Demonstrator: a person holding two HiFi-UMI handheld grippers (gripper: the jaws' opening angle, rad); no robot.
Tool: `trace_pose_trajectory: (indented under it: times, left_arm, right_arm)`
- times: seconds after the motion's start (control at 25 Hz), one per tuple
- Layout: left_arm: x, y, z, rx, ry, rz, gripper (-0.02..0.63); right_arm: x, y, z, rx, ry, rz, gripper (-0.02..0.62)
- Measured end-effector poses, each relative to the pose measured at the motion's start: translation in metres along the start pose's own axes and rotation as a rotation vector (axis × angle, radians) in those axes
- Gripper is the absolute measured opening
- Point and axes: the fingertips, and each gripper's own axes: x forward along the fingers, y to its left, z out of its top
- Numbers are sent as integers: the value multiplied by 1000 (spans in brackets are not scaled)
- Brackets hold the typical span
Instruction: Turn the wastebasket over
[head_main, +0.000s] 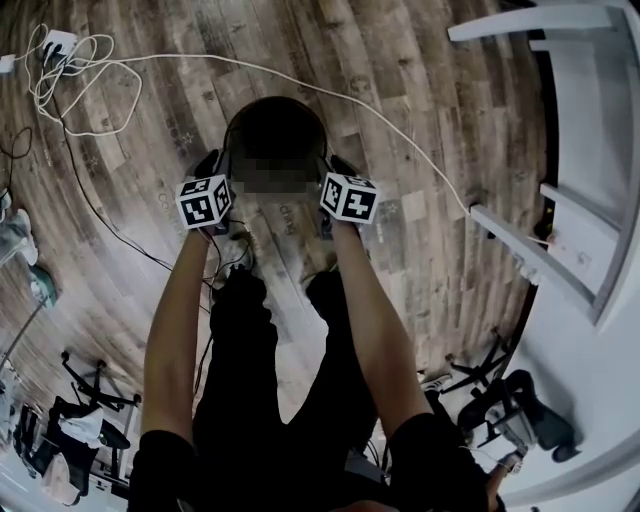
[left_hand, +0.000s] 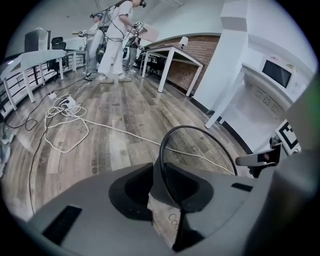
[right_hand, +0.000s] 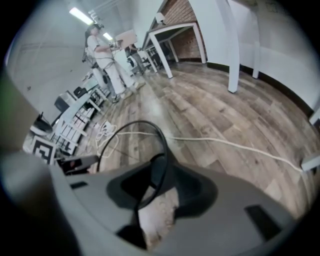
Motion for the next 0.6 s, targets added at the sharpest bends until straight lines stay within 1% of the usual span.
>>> trace_pose_trajectory:
  times: [0.16, 0.32, 0.4, 0.44, 0.52, 0.6]
  left_arm:
    - [-29, 5, 0, -30, 1, 13, 107]
    - [-69, -1, 2, -33, 6, 14, 79]
    - [-92, -13, 6, -42, 1, -9, 51]
    - [-105, -20, 9, -52, -6, -23, 43]
    - [-134, -32, 16, -76, -27, -46, 40]
    - [-162, -42, 27, -74, -47, -62, 37]
  right_arm:
    - [-24, 8, -3, 17, 4, -7, 156]
    - [-58, 27, -9, 30, 25, -1, 151]
    - [-81, 38, -9, 24, 27, -1, 124]
    - [-94, 43, -9, 19, 25, -4, 101]
    - [-122, 57, -7, 14, 16, -6, 69]
    - [-148, 75, -4, 14, 6, 12, 50]
